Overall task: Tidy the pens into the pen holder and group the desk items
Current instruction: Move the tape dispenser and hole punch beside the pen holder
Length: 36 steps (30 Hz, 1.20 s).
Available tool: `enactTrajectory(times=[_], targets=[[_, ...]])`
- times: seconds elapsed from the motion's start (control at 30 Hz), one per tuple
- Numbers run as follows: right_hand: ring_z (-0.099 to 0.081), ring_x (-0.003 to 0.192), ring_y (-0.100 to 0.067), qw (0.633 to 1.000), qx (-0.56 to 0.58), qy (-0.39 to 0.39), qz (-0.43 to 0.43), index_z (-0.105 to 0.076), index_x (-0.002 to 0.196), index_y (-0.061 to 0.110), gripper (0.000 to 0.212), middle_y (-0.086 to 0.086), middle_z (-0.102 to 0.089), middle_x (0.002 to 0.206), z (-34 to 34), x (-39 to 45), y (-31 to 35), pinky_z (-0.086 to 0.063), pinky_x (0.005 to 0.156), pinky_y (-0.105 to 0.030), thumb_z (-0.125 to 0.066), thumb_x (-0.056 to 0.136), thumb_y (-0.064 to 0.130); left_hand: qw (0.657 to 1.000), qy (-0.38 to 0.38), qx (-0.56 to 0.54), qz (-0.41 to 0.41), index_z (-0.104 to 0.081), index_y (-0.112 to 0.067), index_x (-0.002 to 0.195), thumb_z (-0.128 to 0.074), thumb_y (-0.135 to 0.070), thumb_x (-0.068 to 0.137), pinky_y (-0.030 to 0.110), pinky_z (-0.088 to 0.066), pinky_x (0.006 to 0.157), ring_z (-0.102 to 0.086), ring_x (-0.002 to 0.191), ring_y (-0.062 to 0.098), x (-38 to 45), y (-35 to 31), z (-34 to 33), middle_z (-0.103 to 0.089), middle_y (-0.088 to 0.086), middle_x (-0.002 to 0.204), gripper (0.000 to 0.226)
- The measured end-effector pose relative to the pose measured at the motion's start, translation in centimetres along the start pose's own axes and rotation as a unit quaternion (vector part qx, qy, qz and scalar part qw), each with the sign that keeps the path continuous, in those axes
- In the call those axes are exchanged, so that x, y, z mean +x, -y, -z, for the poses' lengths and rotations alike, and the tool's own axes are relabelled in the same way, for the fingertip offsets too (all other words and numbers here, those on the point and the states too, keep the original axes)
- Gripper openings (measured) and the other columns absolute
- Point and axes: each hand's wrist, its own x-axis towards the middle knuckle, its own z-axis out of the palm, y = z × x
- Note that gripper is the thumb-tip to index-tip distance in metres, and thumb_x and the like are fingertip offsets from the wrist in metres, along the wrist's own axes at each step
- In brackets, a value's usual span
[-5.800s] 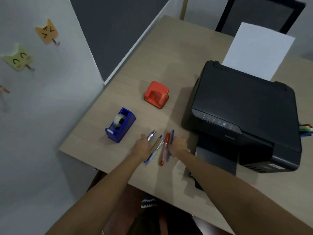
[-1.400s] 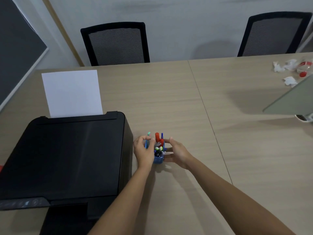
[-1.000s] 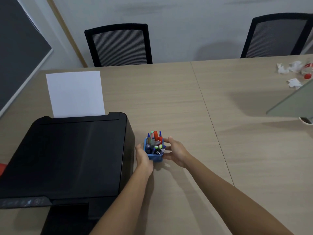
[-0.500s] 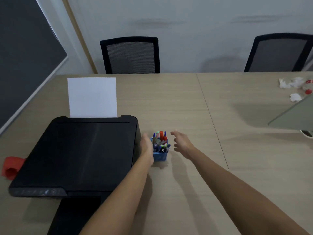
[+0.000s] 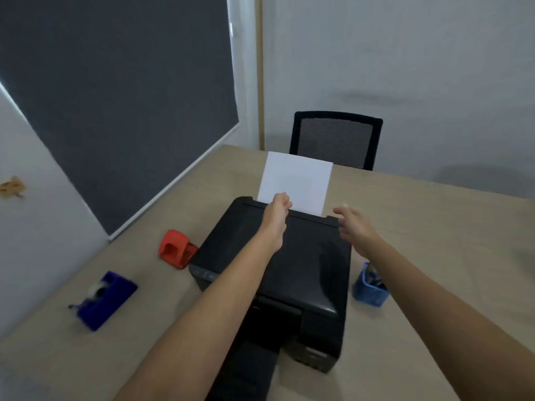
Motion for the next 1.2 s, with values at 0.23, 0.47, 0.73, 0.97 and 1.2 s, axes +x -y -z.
enactTrajectory(times=[0.23,0.47,0.73,0.97,1.2], targets=[[-0.038,0.073,-0.016,0.996,0.01,0.087,0.025,-0.058,0.124,0.004,0.047,-0.013,-0.053,0.079,-18.0,-3.5,5.7,-0.043,0.068,-0.035,-0.04,0.097,0.038,0.99,-0.125,0.05,-0.031,-0.057,-0.011,0.129,-0.037,-0.027,0.097,0.036,-0.03,0.107,-0.05,0.126,0.016,-0.7,-2.6,21.5,-0.06,0.0,0.13,0.041],[-0.053,0.078,-0.019,0.987,-0.045,0.152,0.018,-0.061,0.105,0.012,0.032,-0.001,-0.055,0.084,-36.1,-6.3,6.9,-0.045,0.079,-0.037,-0.042,0.098,0.037,0.934,-0.263,0.242,-0.022,-0.059,-0.008,0.126,-0.059,-0.021,0.09,0.034,-0.044,0.101,-0.055,0.121,0.026,-3.5,0.4,41.8,-0.06,0.01,0.131,0.038],[-0.057,0.12,-0.032,0.958,-0.269,0.101,0.022,-0.062,0.121,0.003,0.036,-0.018,-0.063,0.125,-46.4,-6.4,3.7,-0.042,0.098,-0.034,-0.046,0.097,0.024,0.83,-0.156,0.513,0.155,-0.045,-0.011,0.126,-0.084,-0.035,0.065,0.038,-0.052,0.089,-0.059,0.111,0.029,-3.3,8.5,52.4,-0.056,0.012,0.128,0.076],[-0.053,0.125,-0.036,0.945,-0.316,0.073,-0.041,-0.051,0.132,-0.001,0.046,-0.021,-0.057,0.134,-50.4,-1.2,0.2,-0.041,0.104,-0.037,-0.057,0.092,0.021,0.791,-0.199,0.569,0.103,-0.053,-0.011,0.111,-0.072,-0.04,0.076,0.029,-0.045,0.069,-0.067,0.097,0.025,-0.3,10.1,54.2,-0.069,0.009,0.109,0.049],[-0.07,0.092,-0.04,0.962,-0.226,0.132,-0.083,-0.052,0.084,0.011,0.014,-0.015,-0.064,0.084,-52.2,-0.6,-1.5,-0.058,0.082,-0.051,-0.066,0.086,0.014,0.81,-0.221,0.531,0.112,-0.056,-0.014,0.101,-0.075,-0.051,0.068,0.03,-0.054,0.067,-0.069,0.085,0.024,-0.4,10.6,56.0,-0.071,0.006,0.098,0.053]])
